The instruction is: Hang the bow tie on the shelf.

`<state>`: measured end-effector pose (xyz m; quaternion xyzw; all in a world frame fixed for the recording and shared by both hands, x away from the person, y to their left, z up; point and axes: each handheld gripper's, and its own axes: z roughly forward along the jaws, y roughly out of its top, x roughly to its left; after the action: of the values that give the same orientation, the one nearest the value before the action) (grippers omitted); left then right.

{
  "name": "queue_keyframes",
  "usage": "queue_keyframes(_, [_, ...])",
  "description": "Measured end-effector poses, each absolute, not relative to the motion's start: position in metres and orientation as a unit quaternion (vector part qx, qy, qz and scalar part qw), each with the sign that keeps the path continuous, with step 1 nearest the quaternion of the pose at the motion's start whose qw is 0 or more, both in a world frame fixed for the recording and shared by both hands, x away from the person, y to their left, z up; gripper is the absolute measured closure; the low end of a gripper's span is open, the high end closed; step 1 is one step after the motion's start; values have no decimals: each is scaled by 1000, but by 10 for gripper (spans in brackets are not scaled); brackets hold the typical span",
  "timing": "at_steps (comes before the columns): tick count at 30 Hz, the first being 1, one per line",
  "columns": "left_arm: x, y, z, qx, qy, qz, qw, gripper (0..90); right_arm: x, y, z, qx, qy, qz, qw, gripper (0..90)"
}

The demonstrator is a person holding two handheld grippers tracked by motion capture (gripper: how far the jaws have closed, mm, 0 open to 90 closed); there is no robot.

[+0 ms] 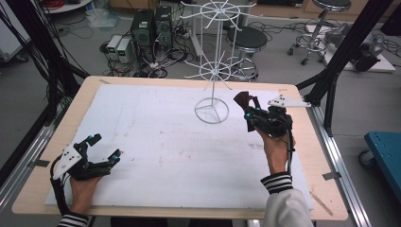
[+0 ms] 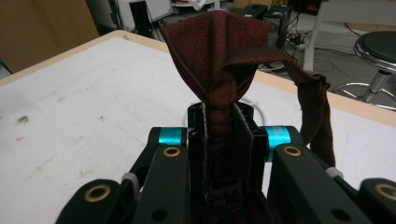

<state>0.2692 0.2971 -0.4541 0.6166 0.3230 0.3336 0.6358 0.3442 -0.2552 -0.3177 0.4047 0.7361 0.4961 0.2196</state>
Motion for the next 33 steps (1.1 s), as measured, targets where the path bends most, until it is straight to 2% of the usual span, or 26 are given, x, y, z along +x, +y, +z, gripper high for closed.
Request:
queue_keyframes(17, [269,297,-454,617,323,334,636,66,344,-237,-291,371,732,525,223,773])
queue_keyframes(33, [269,297,-454,617,323,333,636,66,355,-223,-287,368,729,535,217,773])
